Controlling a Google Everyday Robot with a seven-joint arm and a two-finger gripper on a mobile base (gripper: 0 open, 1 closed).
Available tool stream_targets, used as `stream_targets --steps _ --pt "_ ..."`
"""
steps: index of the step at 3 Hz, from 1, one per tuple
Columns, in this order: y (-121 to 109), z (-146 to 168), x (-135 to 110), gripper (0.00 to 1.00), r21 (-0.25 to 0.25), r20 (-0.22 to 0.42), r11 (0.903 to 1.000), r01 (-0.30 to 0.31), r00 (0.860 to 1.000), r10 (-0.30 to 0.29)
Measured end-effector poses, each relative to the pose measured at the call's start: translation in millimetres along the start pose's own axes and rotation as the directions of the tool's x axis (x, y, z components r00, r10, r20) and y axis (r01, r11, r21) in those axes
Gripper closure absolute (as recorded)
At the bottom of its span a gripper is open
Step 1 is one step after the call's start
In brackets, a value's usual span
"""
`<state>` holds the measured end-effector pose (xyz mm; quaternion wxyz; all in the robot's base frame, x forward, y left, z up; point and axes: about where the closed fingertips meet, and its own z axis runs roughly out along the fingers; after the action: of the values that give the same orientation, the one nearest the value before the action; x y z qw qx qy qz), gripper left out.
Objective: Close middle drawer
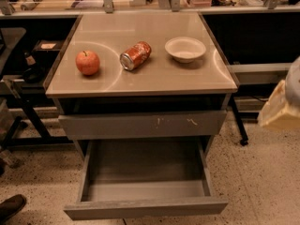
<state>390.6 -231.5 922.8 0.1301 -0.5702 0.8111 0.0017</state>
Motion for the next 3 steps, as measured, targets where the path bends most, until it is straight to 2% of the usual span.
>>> stream_targets --steps 1,2,3 --pt "34.1 43.8 21.6 1.0 -0.089 -0.009 0.9946 -0.053 0.999 0.053" --pt "70.6 93.3 33.9 1.0 -0.201 -0.016 0.9757 -0.088 0.996 0.087" --pt "70.6 93.3 33.9 1.0 -0.201 -0.016 0.9756 -0.088 0.996 0.087"
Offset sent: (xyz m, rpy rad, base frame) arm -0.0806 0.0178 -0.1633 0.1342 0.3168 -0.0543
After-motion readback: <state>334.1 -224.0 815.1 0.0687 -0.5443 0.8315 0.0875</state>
